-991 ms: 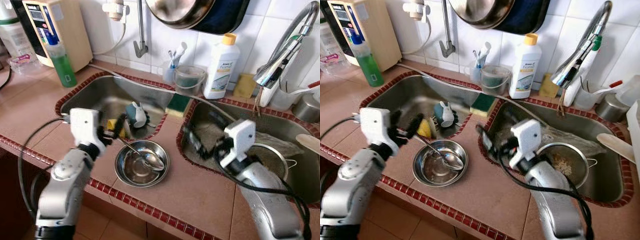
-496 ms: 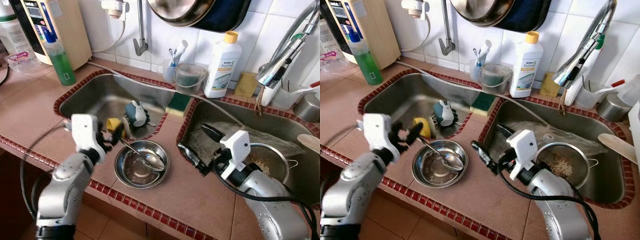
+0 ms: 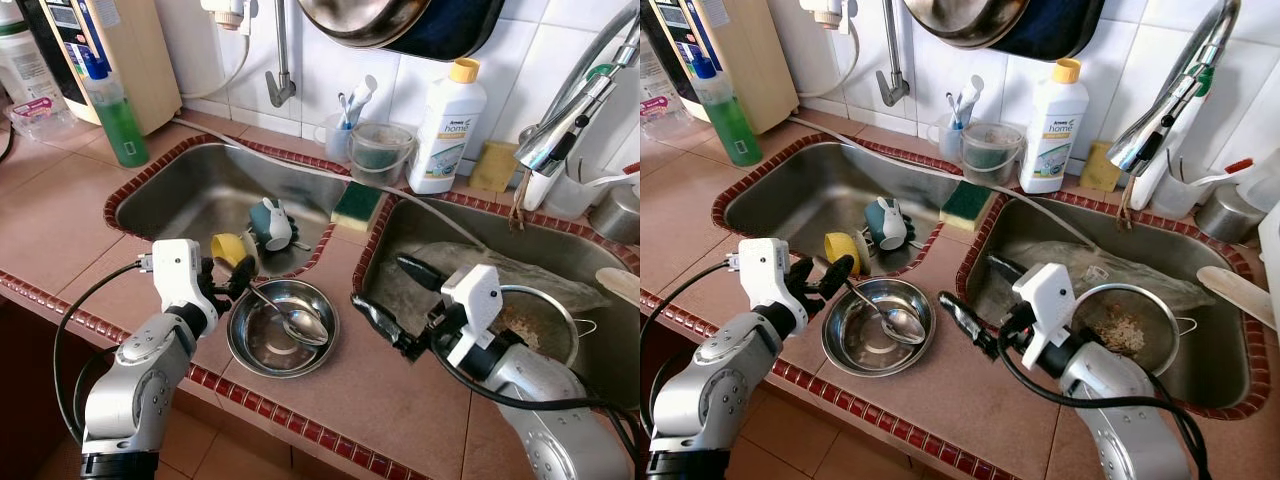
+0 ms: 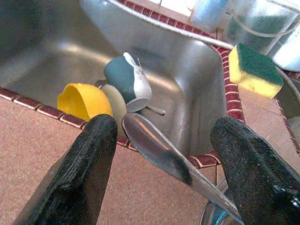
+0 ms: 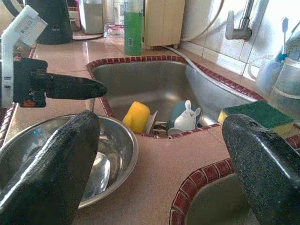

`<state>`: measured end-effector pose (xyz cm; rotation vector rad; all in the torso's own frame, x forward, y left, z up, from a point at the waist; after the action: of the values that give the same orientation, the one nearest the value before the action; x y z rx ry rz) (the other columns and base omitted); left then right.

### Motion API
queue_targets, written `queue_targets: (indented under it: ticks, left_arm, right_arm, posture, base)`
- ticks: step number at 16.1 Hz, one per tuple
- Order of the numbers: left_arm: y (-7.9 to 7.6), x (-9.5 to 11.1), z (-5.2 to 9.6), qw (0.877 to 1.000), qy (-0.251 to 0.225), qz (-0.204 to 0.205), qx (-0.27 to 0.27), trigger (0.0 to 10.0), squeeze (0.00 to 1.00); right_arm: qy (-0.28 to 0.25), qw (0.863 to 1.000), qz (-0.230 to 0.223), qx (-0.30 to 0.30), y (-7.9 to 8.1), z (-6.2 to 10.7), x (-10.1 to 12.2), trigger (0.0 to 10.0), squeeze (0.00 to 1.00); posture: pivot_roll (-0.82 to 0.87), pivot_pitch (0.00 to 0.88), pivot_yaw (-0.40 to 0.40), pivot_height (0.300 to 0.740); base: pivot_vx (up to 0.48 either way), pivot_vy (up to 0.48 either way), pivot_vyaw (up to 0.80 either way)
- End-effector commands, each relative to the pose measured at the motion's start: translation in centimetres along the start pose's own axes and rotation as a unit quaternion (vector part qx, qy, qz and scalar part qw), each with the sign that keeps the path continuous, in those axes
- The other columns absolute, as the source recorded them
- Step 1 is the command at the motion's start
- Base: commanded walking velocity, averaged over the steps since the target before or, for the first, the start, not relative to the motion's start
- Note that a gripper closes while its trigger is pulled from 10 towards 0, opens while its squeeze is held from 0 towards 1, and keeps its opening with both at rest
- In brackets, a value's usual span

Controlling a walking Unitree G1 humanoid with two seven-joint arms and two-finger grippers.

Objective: Kitchen organization

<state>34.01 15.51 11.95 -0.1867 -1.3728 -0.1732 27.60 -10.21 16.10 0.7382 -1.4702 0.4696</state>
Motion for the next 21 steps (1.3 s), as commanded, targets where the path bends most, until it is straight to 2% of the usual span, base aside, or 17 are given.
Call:
queue_targets:
  ticks: [1, 5, 9, 12, 21]
  left_arm:
    - [0.2, 0.4, -0.1, 1.000, -0.004, 0.007, 0.008, 10.0, 0.00]
    - [0.2, -1.0, -0.1, 0.999, 0.032, 0.003, 0.009, 10.0, 0.00]
    - [-0.6, -2.4, -0.3, 0.998, 0.066, 0.021, 0.006, 10.0, 0.00]
    - [-0.8, -2.2, -0.6, 0.997, 0.066, 0.037, 0.006, 10.0, 0.00]
    - [-0.2, -0.9, -0.6, 0.997, 0.045, 0.055, 0.011, 10.0, 0.00]
  right_arm:
    - [-0.001, 1.000, 0.001, 0.015, 0.7, -0.1, 0.4, 10.0, 0.00]
    - [0.003, 1.000, -0.003, 0.023, 1.0, -0.1, 0.6, 10.0, 0.00]
    - [0.008, 0.999, -0.009, 0.048, 2.0, 0.2, 0.9, 10.0, 0.00]
    - [0.019, 0.997, -0.009, 0.069, 2.7, 0.5, 1.0, 10.0, 0.00]
    - [0.024, 0.997, -0.008, 0.072, 2.7, 0.4, 1.2, 10.0, 0.00]
  posture:
    - [-0.19, 0.086, 0.014, 0.740]
    - [-0.19, 0.088, 0.013, 0.740]
    - [-0.20, 0.087, 0.013, 0.740]
    - [-0.20, 0.089, 0.013, 0.740]
    - [-0.20, 0.091, 0.009, 0.740]
  base:
    - [0.000, 0.000, 0.00]
    - [0.000, 0.000, 0.00]
    - [0.000, 0.000, 0.00]
    - [0.000, 0.000, 0.00]
    - [0.000, 0.000, 0.00]
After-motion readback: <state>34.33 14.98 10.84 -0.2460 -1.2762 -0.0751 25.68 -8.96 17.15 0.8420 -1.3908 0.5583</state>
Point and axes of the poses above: a point about 5 cm out from each wrist's last joint towards the gripper, its own z axis pointing back from the gripper into the wrist, its own x axis along the axis of the wrist's last joint, y = z × x, the point moved 5 cm from there along -z, pointing out of the wrist towards the gripper, and after that the axes turned 14 degrees about -z, right-handed, at the moved point
